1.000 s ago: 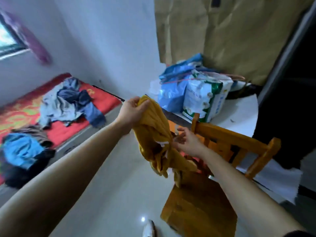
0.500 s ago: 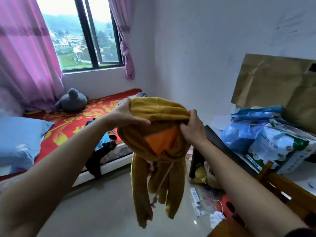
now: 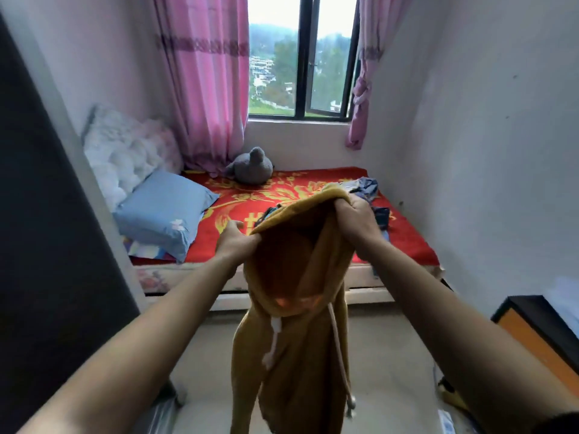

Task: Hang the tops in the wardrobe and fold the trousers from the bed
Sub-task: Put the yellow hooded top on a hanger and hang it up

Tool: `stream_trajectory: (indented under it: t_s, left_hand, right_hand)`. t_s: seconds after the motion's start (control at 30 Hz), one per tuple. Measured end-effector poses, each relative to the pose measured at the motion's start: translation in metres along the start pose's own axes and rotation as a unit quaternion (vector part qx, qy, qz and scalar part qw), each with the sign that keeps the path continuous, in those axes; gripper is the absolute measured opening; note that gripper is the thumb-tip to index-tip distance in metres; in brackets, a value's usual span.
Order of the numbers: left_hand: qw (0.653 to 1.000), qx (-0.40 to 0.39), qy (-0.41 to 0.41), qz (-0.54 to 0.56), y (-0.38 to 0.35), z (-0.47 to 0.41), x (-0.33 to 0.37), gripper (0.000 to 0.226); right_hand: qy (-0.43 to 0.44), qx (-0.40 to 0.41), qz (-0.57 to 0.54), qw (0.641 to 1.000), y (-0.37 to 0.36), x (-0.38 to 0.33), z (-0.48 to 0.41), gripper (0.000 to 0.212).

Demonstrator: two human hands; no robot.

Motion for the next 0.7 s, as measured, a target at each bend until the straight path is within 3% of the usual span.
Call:
stream_trajectory:
  t_s: [0.1, 0.17, 0.27, 0.33, 0.4, 0.47, 0.57, 0.7]
  left_hand:
    - [0.998, 0.015, 0.064, -0.006, 0.027, 0.002, -0.049, 0.092]
    - [0.992, 0.028, 0.115, -0.040, 0.036, 0.006, -0.087, 0.095]
    - [0.975, 0.002, 0.207, -0.084, 0.042, 0.010, -0.145, 0.062]
    - [0.976, -0.008, 0.213, -0.035, 0.051, 0.010, -0.165, 0.034]
    - [0.974, 0.054, 0.188, 0.117, 0.067, 0.012, -0.166, 0.029]
    - [0.946, 0.152, 0.150, 0.244, 0.088, 0.014, -0.159, 0.033]
    - [0.910, 0.279, 0.166, 0.258, 0.117, 0.022, -0.151, 0.038]
    - [0.872, 0.341, 0.147, 0.320, 0.149, 0.036, -0.143, 0.041]
  right_hand:
    - [-0.008, -0.054, -0.084, 0.995, -0.065, -0.022, -0.035, 0.028]
    - [-0.015, -0.112, -0.115, 0.987, -0.107, -0.034, -0.056, 0.032]
    - [-0.011, -0.183, -0.174, 0.968, -0.157, -0.056, -0.086, 0.038]
    - [0.009, -0.223, -0.195, 0.955, -0.182, -0.071, -0.108, 0.038]
    - [0.031, -0.261, -0.175, 0.949, -0.203, -0.081, -0.130, 0.040]
    - [0.050, -0.298, -0.157, 0.940, -0.220, -0.084, -0.150, 0.031]
    - [0.051, -0.363, -0.115, 0.923, -0.242, -0.080, -0.175, 0.022]
    - [0.052, -0.458, -0.091, 0.883, -0.282, -0.077, -0.197, 0.019]
Point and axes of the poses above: each hand's wrist, its own z-axis away from the middle knuckle, its own y-axis out of the back of the hand, x = y × z, the point moved 3 cm from there along -z, towards the middle knuckle, and after that the axes turned 14 degrees about -x, right-handed, at the moved point
